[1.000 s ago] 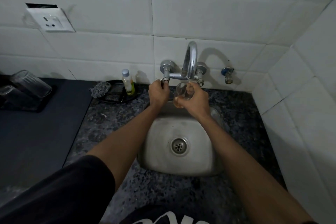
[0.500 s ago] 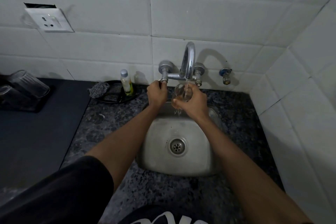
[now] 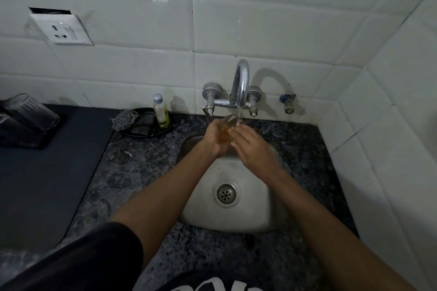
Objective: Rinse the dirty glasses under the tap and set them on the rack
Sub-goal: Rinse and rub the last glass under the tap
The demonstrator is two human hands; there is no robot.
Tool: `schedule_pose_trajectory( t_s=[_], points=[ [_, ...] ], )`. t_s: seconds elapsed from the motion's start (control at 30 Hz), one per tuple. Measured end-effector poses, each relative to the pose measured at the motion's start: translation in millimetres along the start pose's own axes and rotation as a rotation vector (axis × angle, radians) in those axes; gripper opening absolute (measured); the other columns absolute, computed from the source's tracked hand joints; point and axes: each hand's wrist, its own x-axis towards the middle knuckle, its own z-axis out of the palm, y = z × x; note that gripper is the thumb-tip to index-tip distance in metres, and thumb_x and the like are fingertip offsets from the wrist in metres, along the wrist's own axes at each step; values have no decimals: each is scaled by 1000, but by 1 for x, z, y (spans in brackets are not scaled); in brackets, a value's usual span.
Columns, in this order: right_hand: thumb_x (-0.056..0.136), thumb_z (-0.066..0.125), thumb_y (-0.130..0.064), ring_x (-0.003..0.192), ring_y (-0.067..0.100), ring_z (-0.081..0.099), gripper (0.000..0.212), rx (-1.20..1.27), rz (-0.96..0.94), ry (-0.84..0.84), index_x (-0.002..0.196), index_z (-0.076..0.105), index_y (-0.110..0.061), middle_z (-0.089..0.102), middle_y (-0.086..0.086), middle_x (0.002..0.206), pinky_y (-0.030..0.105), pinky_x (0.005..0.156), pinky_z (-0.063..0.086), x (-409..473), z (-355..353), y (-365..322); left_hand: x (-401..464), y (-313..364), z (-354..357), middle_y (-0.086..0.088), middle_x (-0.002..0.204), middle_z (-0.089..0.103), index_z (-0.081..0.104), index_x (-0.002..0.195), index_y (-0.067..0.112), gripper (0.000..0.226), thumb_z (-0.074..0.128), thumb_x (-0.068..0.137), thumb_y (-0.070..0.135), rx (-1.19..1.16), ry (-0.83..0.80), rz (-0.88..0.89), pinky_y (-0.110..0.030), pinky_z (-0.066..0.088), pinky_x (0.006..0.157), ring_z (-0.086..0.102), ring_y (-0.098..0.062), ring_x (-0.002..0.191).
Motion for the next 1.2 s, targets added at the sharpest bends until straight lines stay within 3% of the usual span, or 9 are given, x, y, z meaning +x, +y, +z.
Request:
schedule_pose_trajectory(
  t_s=[0.13,0.37,0.53,0.73,0.9,0.97,1.07,1.13,1.2],
  points=[
    [100,62,-9,125,26,58,27,-27,51,-18,126,70,-5,69,10,125,36,104,50,-2,-12,10,0,1,8,-10,74,68,67,83,7,43,34,102,28,47,58,61,-33,51,63,65,-21,62],
    [98,60,-15,89,21,70,23,327,388,-52,111,78,-8,77,7,99,44,83,58,18,-7,-2,-3,1,14,-11,84,69,69,91,4,48,36,108,33,61,7,81,-33,57,71,69,-21,73],
    [93,66,-5,118,25,65,45,61,95,-227,134,69,-22,72,4,126,42,94,57,15,-25,15,-2,11,9,-11,92,70,70,97,4,44,43,107,37,119,0,63,-37,61,72,69,-23,84],
    [103,59,-18,104,23,73,34,437,400,-93,136,69,-20,74,6,127,48,90,61,25,-4,-4,-5,4,12,-9,84,69,70,91,5,41,46,106,35,82,-22,87,-35,56,81,69,-21,79],
    [100,62,-16,127,21,58,41,-13,106,-358,140,63,-22,67,2,134,44,98,55,21,-14,18,-7,15,13,-11,91,71,68,102,4,49,39,108,42,153,-16,13,-35,58,70,69,-23,81],
    [102,60,-17,122,22,63,40,201,196,-267,142,63,-23,69,3,133,40,98,55,19,-10,6,-8,15,16,-10,86,69,67,95,4,43,42,107,37,141,35,20,-36,58,75,68,-22,79],
    [107,54,-20,97,26,74,31,532,482,-114,134,68,-15,75,9,118,46,82,63,28,-1,-15,-10,10,19,-9,82,67,68,89,4,43,41,107,31,124,52,37,-33,59,77,69,-20,77],
    [106,53,-23,102,28,72,31,340,399,-147,131,69,-15,74,10,119,45,87,60,32,-3,-12,-12,9,18,-9,71,70,73,75,3,58,35,109,32,116,37,-3,-30,58,68,71,-18,65],
    [102,57,-17,119,26,64,32,-25,219,-358,133,65,-17,69,7,129,44,93,56,31,-12,-6,-15,15,18,-10,68,70,70,78,4,59,32,110,37,143,30,-40,-29,55,62,69,-20,60]
  ],
)
